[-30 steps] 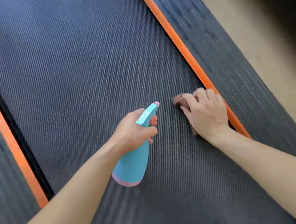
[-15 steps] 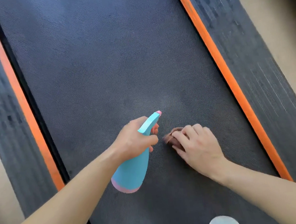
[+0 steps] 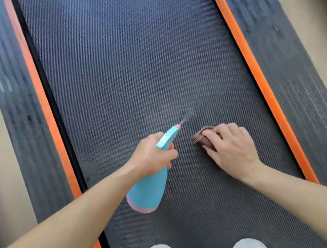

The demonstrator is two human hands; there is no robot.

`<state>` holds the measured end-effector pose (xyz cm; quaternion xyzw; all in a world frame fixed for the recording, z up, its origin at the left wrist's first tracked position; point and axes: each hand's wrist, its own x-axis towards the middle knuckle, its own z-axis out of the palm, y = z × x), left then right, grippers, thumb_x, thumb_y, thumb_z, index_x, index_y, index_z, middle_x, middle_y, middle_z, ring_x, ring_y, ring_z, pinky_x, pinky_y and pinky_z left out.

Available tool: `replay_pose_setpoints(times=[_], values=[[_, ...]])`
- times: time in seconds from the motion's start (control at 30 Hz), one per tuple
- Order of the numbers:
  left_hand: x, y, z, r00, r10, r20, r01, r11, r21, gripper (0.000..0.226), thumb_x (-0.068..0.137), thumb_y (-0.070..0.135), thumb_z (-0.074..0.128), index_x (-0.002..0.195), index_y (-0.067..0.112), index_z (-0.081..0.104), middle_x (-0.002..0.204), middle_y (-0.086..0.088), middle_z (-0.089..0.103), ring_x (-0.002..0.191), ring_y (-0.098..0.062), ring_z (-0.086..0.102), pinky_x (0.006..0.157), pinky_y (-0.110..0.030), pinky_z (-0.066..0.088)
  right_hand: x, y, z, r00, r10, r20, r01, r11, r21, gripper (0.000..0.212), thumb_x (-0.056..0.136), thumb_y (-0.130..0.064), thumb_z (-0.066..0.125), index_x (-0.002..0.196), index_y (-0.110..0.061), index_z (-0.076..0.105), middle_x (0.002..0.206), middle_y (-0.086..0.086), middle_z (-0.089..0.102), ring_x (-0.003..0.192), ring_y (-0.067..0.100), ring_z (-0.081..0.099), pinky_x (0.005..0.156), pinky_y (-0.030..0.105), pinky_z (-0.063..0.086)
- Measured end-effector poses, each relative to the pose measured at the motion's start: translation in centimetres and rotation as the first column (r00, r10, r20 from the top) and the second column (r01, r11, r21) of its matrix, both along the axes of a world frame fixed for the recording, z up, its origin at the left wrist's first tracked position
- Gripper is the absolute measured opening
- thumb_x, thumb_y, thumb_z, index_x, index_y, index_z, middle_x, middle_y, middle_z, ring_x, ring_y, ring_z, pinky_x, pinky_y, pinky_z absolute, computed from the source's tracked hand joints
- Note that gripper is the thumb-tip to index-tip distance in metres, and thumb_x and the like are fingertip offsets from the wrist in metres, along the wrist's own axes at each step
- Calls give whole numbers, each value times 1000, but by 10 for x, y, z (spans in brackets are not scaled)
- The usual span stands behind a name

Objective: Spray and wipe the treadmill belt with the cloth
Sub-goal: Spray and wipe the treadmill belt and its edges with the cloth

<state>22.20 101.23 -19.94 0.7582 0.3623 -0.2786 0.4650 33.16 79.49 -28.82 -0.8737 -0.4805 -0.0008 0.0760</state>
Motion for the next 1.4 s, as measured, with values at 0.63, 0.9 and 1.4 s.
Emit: replay_pose_setpoints(times=[0.63, 0.9, 1.4], values=[[-19, 43, 6, 946, 285, 151, -285, 958, -21, 44, 67, 25, 64, 111, 20, 70, 103, 1, 74, 63, -19, 77, 81, -37, 60, -8, 61, -14, 991, 125, 48, -128, 990, 63, 31, 95, -45, 62, 107, -17, 68, 97, 9, 62, 84, 32, 55, 67, 43, 44], [-11, 49, 3, 915, 358, 186, -365, 931, 4, 24, 80, 10, 70, 103, 14, 69, 110, -2, 74, 59, -17, 75, 70, -26, 59, 70, 115, -20, 983, 33, 179, -45, 997, 61, 31, 95, -47, 58, 106, -18, 66, 98, 10, 60, 86, 34, 56, 66, 44, 46], [-4, 58, -3, 921, 355, 160, -360, 933, 6, 24, 75, 14, 70, 99, 18, 70, 103, 0, 75, 63, -23, 77, 73, -31, 58, 38, 104, -17, 986, 141, 93, -146, 988, 55, 31, 97, -47, 56, 102, -17, 65, 94, 11, 59, 84, 34, 55, 66, 45, 45]])
